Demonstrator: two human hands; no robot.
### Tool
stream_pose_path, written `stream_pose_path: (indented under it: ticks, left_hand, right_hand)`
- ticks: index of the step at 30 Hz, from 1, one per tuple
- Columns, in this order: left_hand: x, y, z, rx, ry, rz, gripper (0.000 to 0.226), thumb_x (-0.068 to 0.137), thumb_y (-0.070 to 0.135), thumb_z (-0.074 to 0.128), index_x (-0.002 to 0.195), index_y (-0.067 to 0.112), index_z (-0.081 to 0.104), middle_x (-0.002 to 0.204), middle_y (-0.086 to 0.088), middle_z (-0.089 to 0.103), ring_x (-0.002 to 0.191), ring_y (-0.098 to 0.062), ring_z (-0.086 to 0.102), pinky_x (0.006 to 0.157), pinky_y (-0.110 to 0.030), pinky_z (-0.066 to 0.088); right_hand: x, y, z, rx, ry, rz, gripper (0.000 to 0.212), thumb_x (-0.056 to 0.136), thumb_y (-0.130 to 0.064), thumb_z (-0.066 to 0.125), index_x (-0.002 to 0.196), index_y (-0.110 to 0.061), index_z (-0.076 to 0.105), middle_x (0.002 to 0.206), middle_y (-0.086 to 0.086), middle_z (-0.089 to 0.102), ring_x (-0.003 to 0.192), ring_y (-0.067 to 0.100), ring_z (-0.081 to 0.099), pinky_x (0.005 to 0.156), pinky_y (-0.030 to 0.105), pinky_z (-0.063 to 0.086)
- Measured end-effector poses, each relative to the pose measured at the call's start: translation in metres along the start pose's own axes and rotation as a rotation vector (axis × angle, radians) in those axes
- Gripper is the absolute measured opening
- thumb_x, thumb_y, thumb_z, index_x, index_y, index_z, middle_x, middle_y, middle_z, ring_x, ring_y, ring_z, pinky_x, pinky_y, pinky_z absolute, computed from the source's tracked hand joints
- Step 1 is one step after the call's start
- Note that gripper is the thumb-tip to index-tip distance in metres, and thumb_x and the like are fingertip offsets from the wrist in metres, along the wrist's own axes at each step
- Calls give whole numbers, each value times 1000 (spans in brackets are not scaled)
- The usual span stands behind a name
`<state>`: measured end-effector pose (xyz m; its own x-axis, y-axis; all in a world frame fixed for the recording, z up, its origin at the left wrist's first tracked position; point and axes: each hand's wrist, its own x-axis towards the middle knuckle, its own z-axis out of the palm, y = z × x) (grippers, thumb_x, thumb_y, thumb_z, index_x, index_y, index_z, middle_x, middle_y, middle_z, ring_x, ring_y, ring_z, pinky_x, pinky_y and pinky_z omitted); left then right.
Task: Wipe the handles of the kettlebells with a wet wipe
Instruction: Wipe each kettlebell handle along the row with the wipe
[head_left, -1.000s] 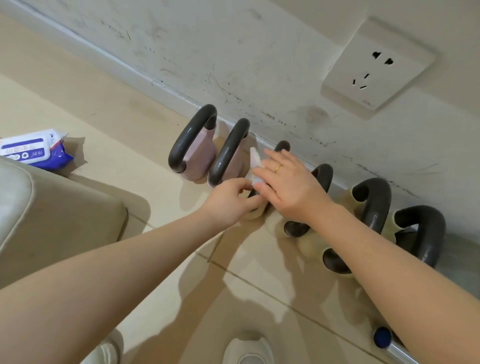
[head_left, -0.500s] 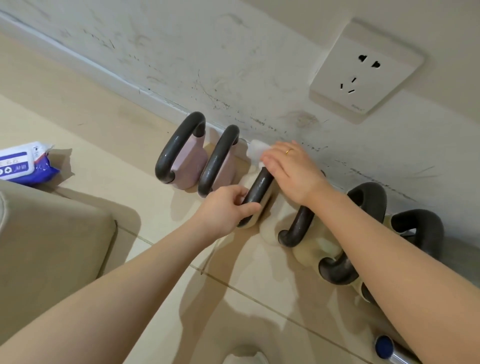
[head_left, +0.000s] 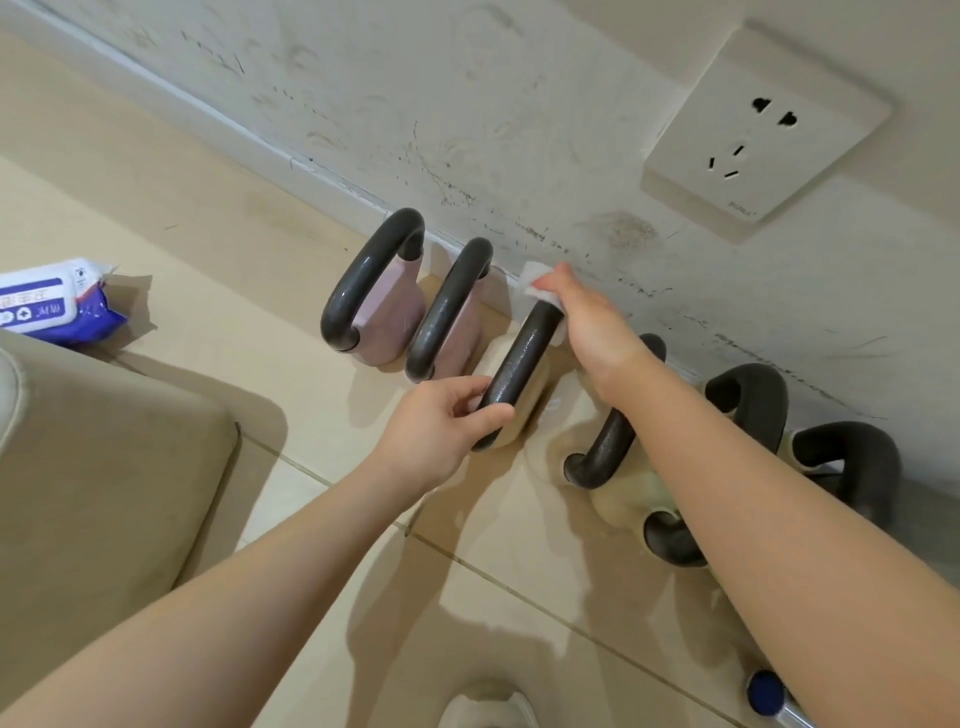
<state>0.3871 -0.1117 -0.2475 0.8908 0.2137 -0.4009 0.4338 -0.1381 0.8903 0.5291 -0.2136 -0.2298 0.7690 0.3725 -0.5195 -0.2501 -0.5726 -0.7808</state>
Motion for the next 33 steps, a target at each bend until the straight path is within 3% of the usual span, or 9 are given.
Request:
stream_pose_path:
  ticks: [3, 6, 10, 13, 18, 21, 26, 31, 33]
  left_hand:
    - [0, 1, 0, -15, -14, -1, 15, 85, 24, 63, 82, 9, 63, 65, -5, 47, 62, -14, 39, 64, -28, 32]
    - [1, 2, 2, -32, -30, -13, 16, 85, 24, 62, 82, 8, 63, 66, -6, 46, 63, -16, 39, 65, -28, 33]
    - [8, 9, 7, -1, 10, -17, 23, 86, 26, 62, 83, 3, 62, 65, -6, 46, 62, -16, 39, 63, -28, 34]
    - [13, 11, 5, 17, 13, -11, 24, 85, 28, 62, 84, 4, 64, 65, -6, 48, 62, -14, 41, 64, -28, 36]
    - [14, 13, 3, 24, 26, 3, 19, 86, 28, 62, 85, 10, 67, 66, -6, 50, 64, -13, 44, 65, -27, 37]
    - [14, 17, 8, 40, 37, 21, 18, 86, 28, 62, 88, 12, 69, 66, -5, 54, 63, -13, 46, 64, -27, 38]
    - [10, 17, 3, -214, 4, -170, 22, 87, 26, 59, 92, 6, 68, 78, -7, 58, 74, -15, 52, 76, -30, 44]
    - [8, 14, -3, -530, -109, -316, 27, 92, 27, 48, 108, 19, 69, 104, 0, 70, 100, -12, 63, 93, -27, 47]
    - [4, 13, -3, -609, -142, -316, 29, 93, 29, 47, 107, 15, 68, 105, 1, 69, 102, -13, 61, 96, -29, 44]
  right_hand:
    - [7, 0, 9, 273, 74, 168, 53, 95, -55, 25, 112, -18, 58, 111, -1, 55, 105, 14, 47, 96, 30, 32]
    - [14, -2, 3, 441, 132, 142, 59, 94, -57, 24, 85, -17, 67, 102, 1, 66, 107, 19, 56, 104, 36, 35]
    - [11, 3, 9, 577, 183, 197, 57, 92, -60, 30, 122, -19, 57, 129, 6, 56, 120, 21, 51, 109, 42, 33]
    - [-7, 14, 21, 692, 100, 191, 57, 94, -53, 34, 137, -15, 40, 126, 5, 56, 117, 16, 51, 110, 38, 34]
    - [-24, 23, 24, 653, 82, 35, 49, 97, -50, 29, 133, -21, 43, 107, -13, 60, 108, 3, 52, 108, 26, 30]
    - [-39, 24, 43, 562, 107, 32, 66, 86, -65, 35, 144, -35, 27, 143, -18, 37, 130, 2, 34, 114, 32, 23]
    - [-86, 31, 63, 472, 57, -55, 50, 102, -30, 22, 147, -34, 1, 145, -19, 15, 125, -9, 18, 83, -8, 26]
    - [-64, 22, 67, 491, 188, -101, 52, 100, -39, 26, 148, -34, 5, 155, -9, 13, 140, 4, 17, 114, 26, 16]
    - [-76, 31, 84, 336, 216, -223, 57, 98, -36, 29, 148, -31, 2, 153, -13, 8, 133, -14, 11, 112, 15, 13]
